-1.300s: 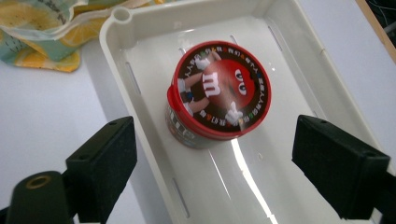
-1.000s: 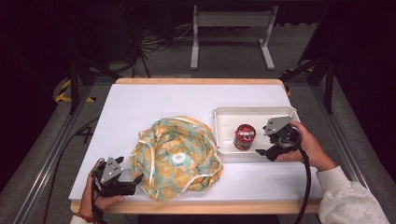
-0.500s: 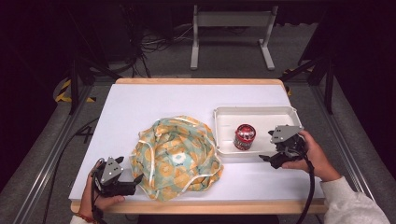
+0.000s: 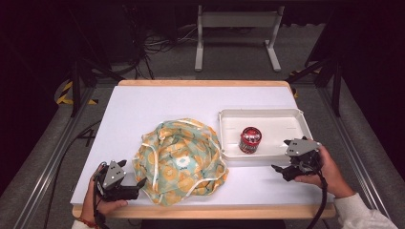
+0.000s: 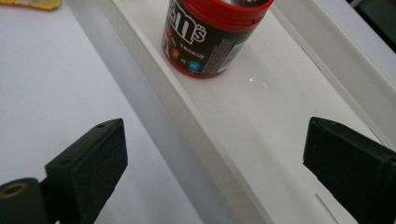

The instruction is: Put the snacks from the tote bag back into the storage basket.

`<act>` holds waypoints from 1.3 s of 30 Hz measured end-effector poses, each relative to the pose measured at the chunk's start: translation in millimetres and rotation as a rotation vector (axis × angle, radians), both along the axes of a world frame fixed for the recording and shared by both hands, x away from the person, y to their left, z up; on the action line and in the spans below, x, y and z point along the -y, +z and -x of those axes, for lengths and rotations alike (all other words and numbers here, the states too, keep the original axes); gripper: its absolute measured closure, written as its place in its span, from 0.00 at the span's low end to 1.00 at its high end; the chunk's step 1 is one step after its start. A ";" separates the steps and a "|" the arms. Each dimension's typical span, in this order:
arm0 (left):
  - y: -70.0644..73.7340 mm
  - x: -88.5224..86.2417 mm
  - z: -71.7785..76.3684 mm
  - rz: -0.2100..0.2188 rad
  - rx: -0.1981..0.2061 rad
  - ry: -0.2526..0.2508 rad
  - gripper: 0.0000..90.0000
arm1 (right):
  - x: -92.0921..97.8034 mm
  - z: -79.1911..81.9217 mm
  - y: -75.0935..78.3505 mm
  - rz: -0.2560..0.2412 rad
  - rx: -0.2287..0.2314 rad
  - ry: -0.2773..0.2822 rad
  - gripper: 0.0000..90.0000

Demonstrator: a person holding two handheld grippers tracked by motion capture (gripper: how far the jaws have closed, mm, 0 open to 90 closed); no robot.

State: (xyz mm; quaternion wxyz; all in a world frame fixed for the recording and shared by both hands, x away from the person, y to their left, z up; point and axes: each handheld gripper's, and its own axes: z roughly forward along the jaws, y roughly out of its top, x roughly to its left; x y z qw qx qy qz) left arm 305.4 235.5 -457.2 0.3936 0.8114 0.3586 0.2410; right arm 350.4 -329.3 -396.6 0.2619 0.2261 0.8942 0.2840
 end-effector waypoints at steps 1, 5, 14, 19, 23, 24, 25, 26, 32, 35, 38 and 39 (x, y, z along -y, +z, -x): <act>0.0 0.0 0.0 0.000 0.000 0.000 0.08 | 1.1 2.1 -1.7 -0.010 0.010 -0.006 0.08; -0.2 0.1 -0.1 0.000 -0.002 0.000 0.08 | 8.1 9.8 -6.8 -0.058 0.046 -0.024 0.08; -0.4 0.9 -1.0 -0.001 -0.002 -0.001 0.08 | 20.1 20.5 -19.6 -0.085 0.066 -0.050 0.08; -0.2 1.1 -1.1 -0.001 0.001 -0.003 0.08 | 29.1 27.0 -25.7 -0.127 0.096 -0.078 0.07; -0.2 1.0 -0.8 -0.002 0.002 -0.003 0.08 | 37.4 31.6 -29.2 -0.167 0.107 -0.101 0.06; -0.1 1.0 -0.6 -0.001 -0.001 -0.002 0.08 | 38.8 32.9 -30.5 -0.170 0.104 -0.105 0.06; -0.1 1.1 -0.6 -0.001 -0.001 -0.003 0.08 | 40.2 34.6 -32.4 -0.172 0.112 -0.110 0.06; -0.1 1.1 -0.6 -0.001 -0.001 -0.003 0.08 | 40.2 34.6 -32.4 -0.172 0.112 -0.110 0.06; 0.0 1.5 -0.7 -0.001 0.000 -0.005 0.08 | 46.8 39.6 -40.1 -0.189 0.113 -0.146 0.06; 0.0 1.5 -0.7 -0.001 0.001 -0.007 0.08 | 50.0 42.1 -43.3 -0.199 0.114 -0.162 0.06; 0.2 1.3 -0.9 -0.002 0.006 -0.008 0.08 | 51.5 45.1 -43.4 -0.206 0.128 -0.174 0.06; 0.2 1.4 -0.8 -0.002 0.006 -0.008 0.08 | 52.0 45.7 -43.2 -0.211 0.135 -0.174 0.06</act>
